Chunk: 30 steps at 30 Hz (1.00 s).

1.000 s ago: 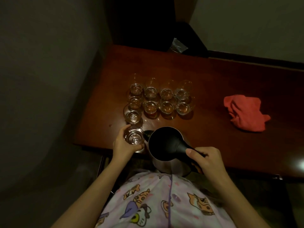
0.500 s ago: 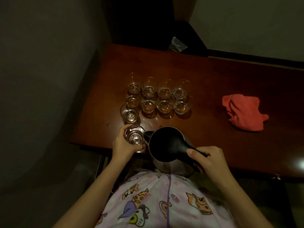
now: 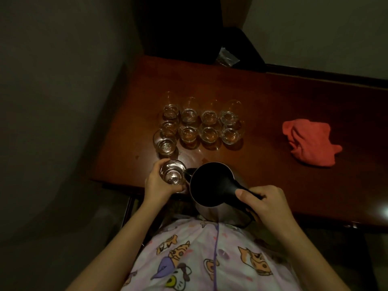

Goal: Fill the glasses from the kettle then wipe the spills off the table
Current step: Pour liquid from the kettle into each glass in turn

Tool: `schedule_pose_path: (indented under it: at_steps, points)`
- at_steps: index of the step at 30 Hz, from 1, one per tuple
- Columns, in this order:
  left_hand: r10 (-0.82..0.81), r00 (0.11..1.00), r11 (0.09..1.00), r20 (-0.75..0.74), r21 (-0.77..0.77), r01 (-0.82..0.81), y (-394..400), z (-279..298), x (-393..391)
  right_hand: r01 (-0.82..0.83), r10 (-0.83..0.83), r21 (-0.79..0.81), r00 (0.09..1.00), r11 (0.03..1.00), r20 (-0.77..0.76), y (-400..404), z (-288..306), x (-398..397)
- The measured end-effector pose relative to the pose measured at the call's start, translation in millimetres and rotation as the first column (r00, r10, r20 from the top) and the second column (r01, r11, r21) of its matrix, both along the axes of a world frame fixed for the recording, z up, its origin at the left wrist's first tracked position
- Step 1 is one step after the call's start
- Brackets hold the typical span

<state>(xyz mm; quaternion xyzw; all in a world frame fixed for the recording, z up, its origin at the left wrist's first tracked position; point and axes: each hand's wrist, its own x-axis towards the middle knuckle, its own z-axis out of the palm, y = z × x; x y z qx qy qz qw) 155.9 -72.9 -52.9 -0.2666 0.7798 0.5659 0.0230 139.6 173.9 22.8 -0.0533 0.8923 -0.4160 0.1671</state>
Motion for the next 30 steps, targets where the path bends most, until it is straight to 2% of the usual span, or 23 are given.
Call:
schedule_pose_path:
  at_steps: [5,11,30]
  points:
    - [-0.026,1.000,1.000,-0.005,0.008,0.026,1.9,-2.9,2.9,-0.027,0.028,0.059,0.999,0.998,-0.017,0.9,7.1,3.2]
    - [-0.011,1.000,0.996,0.002,0.085,0.011,8.6,0.8,6.2,-0.031,0.033,0.080,0.999,0.996,-0.021,2.8,11.7,6.8]
    - [-0.019,1.000,0.997,0.002,0.078,0.019,12.9,-5.6,5.3,-0.033,0.034,0.128,0.999,0.991,-0.006,4.0,22.5,10.7]
